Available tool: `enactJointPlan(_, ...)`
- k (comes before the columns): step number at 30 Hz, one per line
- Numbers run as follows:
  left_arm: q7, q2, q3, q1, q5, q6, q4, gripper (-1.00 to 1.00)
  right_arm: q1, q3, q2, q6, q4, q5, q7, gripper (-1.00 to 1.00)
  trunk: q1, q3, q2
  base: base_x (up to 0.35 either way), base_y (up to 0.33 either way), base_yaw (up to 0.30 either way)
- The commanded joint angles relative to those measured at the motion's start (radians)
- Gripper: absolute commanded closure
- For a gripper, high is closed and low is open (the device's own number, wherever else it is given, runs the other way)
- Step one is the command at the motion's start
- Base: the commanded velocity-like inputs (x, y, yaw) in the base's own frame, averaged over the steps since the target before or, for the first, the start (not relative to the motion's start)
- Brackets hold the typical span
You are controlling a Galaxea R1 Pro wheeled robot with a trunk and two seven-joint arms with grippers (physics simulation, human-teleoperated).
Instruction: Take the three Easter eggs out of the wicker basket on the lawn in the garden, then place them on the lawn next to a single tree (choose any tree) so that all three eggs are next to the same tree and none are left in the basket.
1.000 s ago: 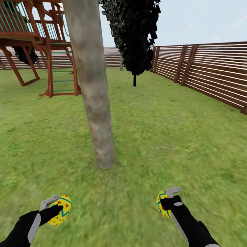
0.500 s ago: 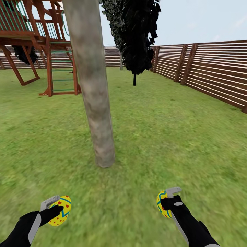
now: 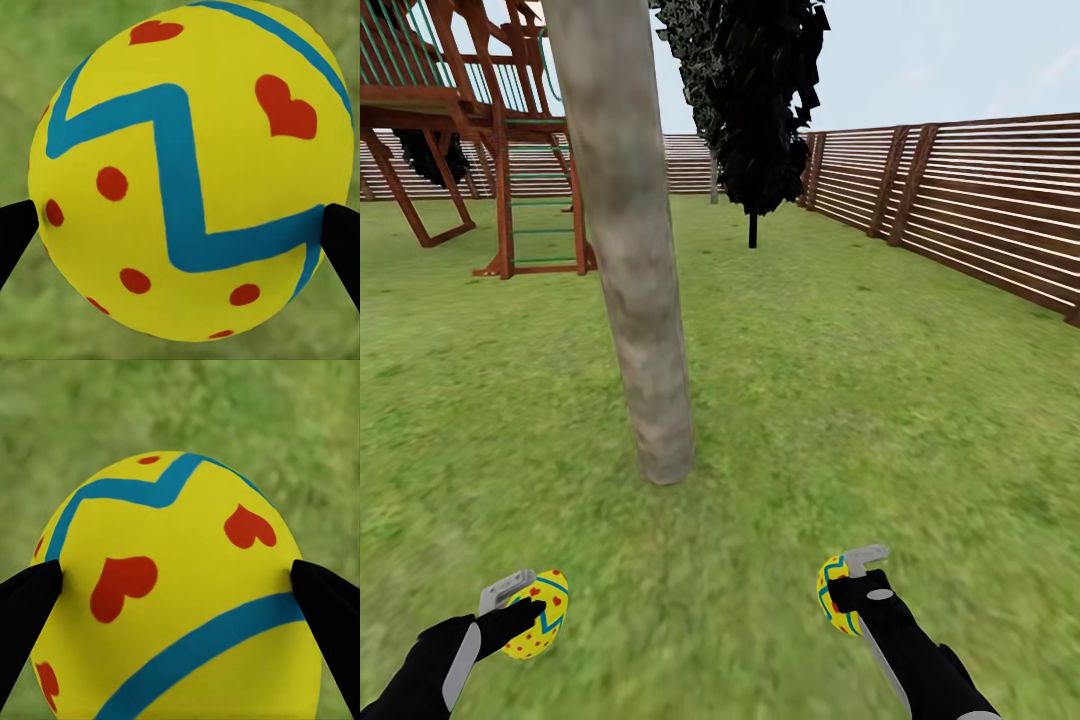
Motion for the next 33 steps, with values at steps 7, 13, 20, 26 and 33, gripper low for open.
enactJointPlan(7, -0.001, 0.000, 0.003, -0.001, 0.010, 0.007, -0.001, 1.00, -0.001, 0.005, -0.001, 0.008, -0.002, 0.007, -0.004, 1.00, 0.027, -0.023, -0.050, 0.000, 0.000, 0.000)
enactJointPlan(13, 0.000, -0.002, 0.002, -0.001, 0.009, 0.007, 0.000, 1.00, -0.001, 0.005, 0.000, 0.010, -0.002, 0.007, -0.004, 1.00, 0.050, -0.042, -0.092, 0.000, 0.000, 0.000)
enactJointPlan(20, 0.000, -0.003, 0.001, -0.001, 0.008, 0.007, 0.000, 1.00, -0.001, 0.007, 0.000, 0.007, -0.002, 0.007, -0.006, 1.00, 0.077, -0.064, -0.141, 0.000, 0.000, 0.000)
enactJointPlan(26, 0.000, -0.002, 0.001, -0.001, 0.009, 0.007, 0.000, 1.00, -0.001, 0.009, -0.001, 0.001, -0.015, 0.006, -0.005, 1.00, 0.100, -0.082, -0.183, 0.000, 0.000, 0.000)
enactJointPlan(33, 0.003, -0.002, 0.001, -0.001, 0.012, 0.007, -0.001, 1.00, -0.001, 0.011, -0.001, 0.000, -0.017, 0.006, -0.003, 1.00, 0.126, -0.104, -0.232, 0.000, 0.000, 0.000)
